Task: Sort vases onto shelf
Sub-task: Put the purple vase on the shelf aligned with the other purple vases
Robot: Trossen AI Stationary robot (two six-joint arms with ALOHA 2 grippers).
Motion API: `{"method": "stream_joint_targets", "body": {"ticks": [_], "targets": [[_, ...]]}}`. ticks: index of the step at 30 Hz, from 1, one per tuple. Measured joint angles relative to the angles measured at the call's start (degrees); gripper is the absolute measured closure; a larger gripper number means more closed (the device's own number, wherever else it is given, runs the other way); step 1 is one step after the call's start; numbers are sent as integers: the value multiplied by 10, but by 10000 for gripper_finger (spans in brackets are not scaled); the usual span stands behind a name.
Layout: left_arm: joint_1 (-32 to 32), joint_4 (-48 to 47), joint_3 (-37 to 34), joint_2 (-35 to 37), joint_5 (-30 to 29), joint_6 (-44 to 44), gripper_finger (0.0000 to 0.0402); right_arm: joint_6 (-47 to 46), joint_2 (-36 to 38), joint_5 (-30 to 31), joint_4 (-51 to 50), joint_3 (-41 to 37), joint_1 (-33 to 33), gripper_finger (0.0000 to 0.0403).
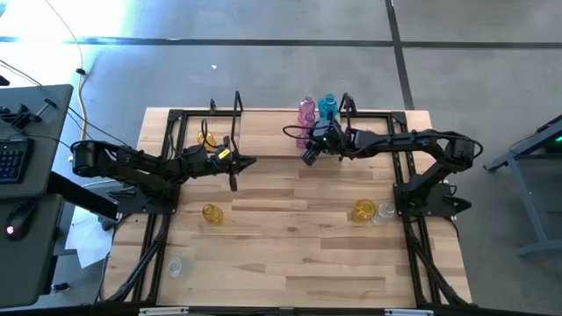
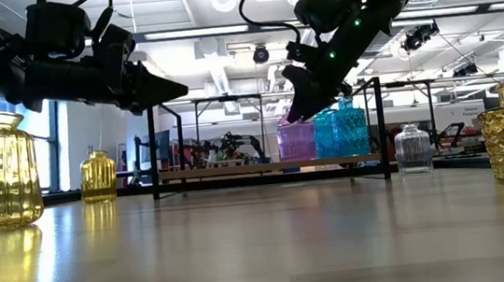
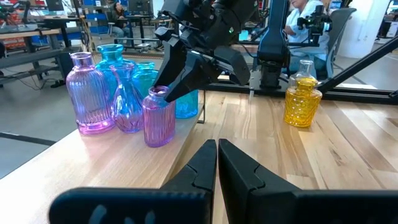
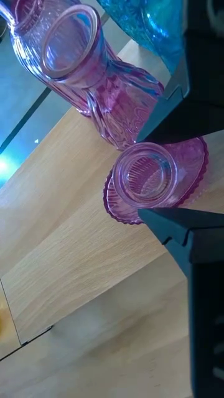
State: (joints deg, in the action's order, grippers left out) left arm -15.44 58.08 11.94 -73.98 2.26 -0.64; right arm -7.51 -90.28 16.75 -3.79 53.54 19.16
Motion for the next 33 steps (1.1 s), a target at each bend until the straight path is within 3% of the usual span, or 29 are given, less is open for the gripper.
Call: {"method": "stream_joint_targets", "body": {"ticks": [12, 33], "targets": [[0, 0, 0, 0, 0, 0, 394, 0, 0, 2, -2, 0, 0, 205], [0, 0, 0, 0, 0, 0, 394, 34, 0, -1, 10, 7, 0, 201]]}}
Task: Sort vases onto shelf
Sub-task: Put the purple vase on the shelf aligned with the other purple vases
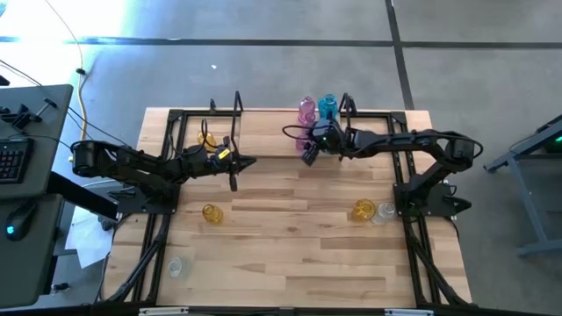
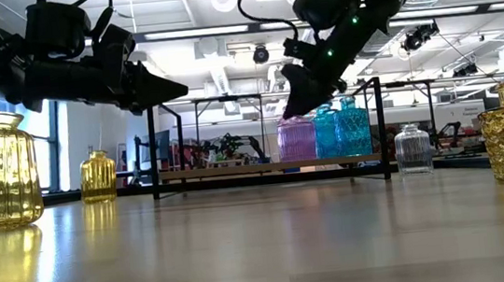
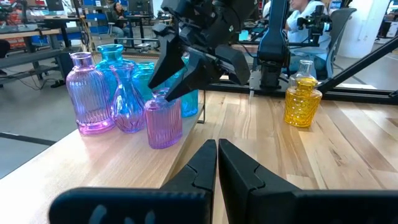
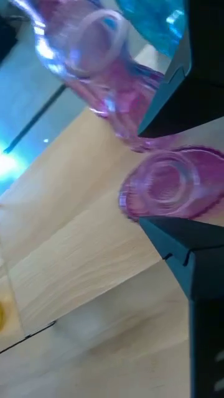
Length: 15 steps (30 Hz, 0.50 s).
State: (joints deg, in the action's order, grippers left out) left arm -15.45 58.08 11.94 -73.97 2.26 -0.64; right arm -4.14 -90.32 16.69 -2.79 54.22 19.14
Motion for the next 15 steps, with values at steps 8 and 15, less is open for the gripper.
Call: {"method": "stream_joint_targets", "body": {"ticks": [8, 15], "targets": [[0, 0, 0, 0, 0, 0, 394, 81, 0, 2, -25, 48, -20, 202], [0, 0, 0, 0, 0, 0, 394, 87, 0, 10, -109, 50, -46, 253]]}}
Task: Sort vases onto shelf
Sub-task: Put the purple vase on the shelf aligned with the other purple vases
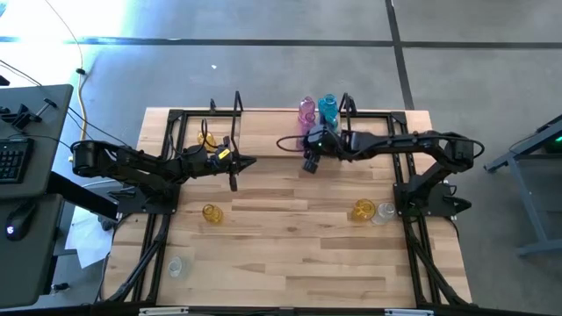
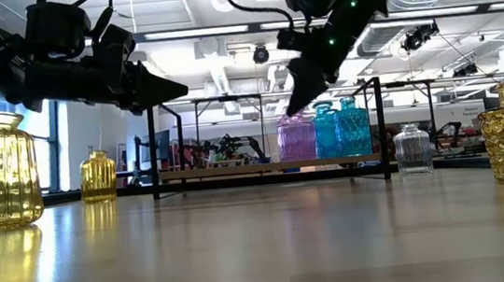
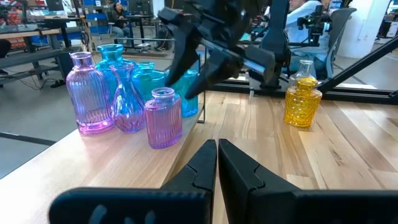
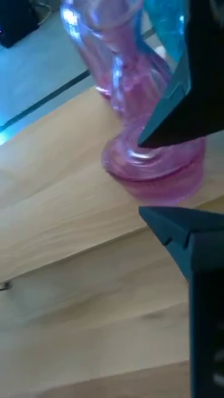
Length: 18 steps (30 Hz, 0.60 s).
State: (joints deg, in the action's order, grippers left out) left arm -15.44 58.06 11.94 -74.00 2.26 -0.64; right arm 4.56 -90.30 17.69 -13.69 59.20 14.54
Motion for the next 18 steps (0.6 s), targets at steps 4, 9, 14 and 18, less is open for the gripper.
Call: {"method": "stream_joint_targets", "body": {"ticks": [4, 9, 14, 18], "targets": [[0, 0, 0, 0, 0, 0, 394, 0, 1, 6, -7, -10, -8, 303], [0, 0, 0, 0, 0, 0, 394, -5, 4, 9, 2, -24, 0, 371], [0, 0, 0, 0, 0, 0, 394, 4, 3, 7, 9, -26, 5, 399], [0, 0, 0, 0, 0, 0, 394, 4, 2, 3, 19, -26, 7, 390]]}}
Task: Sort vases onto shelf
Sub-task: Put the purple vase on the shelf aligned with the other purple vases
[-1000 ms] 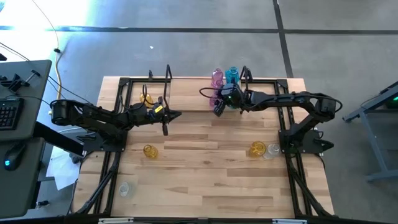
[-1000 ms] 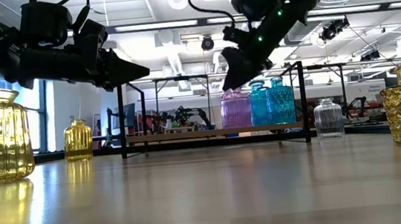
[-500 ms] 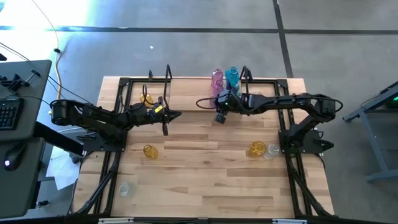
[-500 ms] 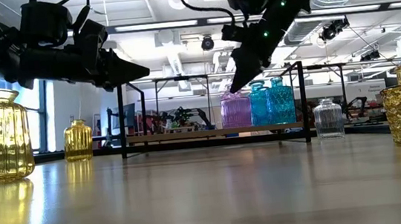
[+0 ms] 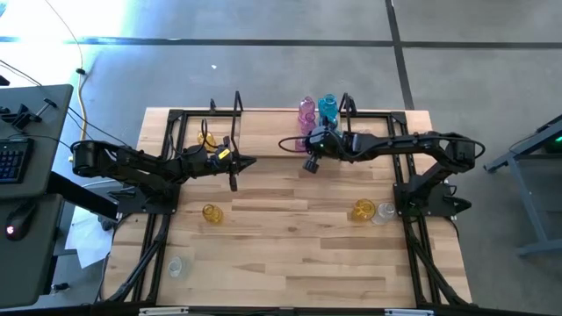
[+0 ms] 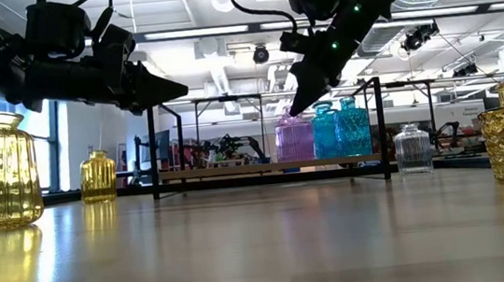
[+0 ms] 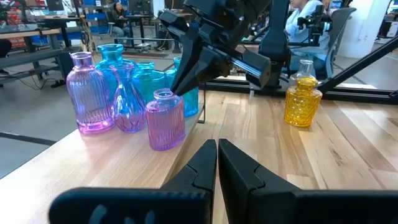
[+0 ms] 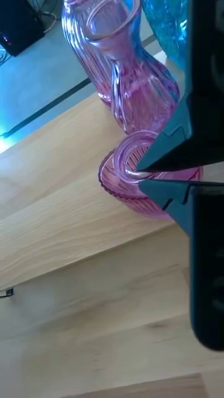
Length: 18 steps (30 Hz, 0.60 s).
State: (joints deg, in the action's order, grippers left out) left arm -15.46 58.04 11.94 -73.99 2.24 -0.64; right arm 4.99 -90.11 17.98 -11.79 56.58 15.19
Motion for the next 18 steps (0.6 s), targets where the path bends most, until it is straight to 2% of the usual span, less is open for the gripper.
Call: {"method": "stream_joint_targets", "body": {"ticks": [11, 18], "targets": [[0, 0, 0, 0, 0, 0, 394, 0, -1, -2, -4, 3, 19, 389], [0, 0, 0, 0, 0, 0, 394, 26, -4, -4, -56, 38, 20, 389]]}}
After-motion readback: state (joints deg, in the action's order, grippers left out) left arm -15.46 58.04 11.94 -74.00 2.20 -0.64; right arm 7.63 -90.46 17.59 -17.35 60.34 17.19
